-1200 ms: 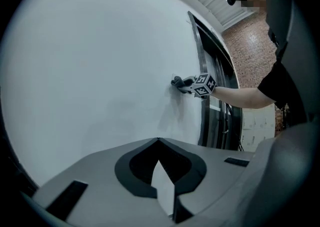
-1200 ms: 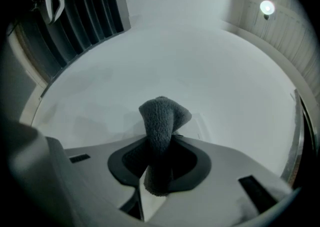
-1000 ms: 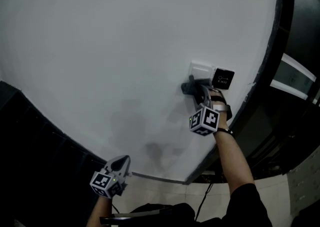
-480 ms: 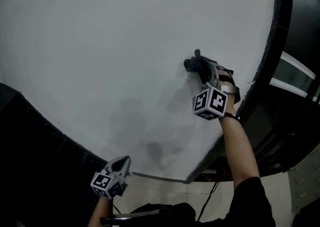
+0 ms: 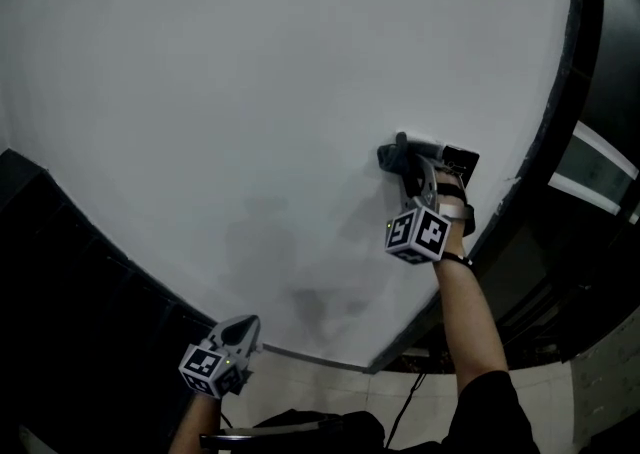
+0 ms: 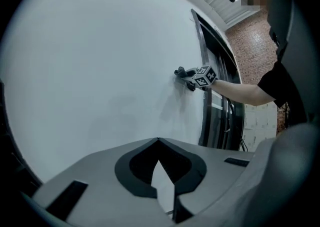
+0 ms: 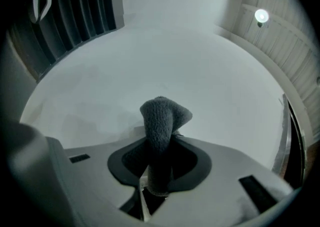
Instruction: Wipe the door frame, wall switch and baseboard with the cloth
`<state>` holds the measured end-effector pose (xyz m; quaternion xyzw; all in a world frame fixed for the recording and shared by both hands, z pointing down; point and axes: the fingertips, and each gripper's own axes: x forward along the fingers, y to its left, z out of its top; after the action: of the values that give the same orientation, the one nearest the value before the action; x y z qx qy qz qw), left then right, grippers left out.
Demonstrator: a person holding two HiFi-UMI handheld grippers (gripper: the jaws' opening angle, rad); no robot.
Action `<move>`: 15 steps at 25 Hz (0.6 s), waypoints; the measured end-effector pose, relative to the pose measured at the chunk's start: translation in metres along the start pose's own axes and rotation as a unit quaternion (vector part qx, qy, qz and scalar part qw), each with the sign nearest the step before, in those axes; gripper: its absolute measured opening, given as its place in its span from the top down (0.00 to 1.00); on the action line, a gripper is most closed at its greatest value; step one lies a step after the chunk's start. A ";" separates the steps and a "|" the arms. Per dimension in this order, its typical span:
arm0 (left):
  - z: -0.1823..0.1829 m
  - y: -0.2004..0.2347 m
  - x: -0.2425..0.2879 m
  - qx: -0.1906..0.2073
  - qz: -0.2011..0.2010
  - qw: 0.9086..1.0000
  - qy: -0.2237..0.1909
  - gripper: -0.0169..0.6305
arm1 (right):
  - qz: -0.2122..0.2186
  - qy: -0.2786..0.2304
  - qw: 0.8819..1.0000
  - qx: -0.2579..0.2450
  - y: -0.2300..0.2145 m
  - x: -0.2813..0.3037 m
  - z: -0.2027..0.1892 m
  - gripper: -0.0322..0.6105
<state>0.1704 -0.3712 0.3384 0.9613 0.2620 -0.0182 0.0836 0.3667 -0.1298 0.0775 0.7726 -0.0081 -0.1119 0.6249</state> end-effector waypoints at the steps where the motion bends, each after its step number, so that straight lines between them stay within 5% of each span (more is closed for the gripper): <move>1: -0.001 -0.001 0.001 -0.002 -0.001 1.000 0.001 0.99 | 0.004 0.001 1.000 -0.003 0.004 0.000 -0.001 0.81; 15: -0.010 -0.010 0.006 -0.004 -0.012 1.000 0.017 0.99 | 0.059 0.005 0.998 0.008 0.047 -0.007 -0.014 0.81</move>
<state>0.1708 -0.3581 0.3465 0.9579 0.2747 -0.0016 0.0829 0.3683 -0.1258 0.1265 0.7764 -0.0519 -0.0711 0.6240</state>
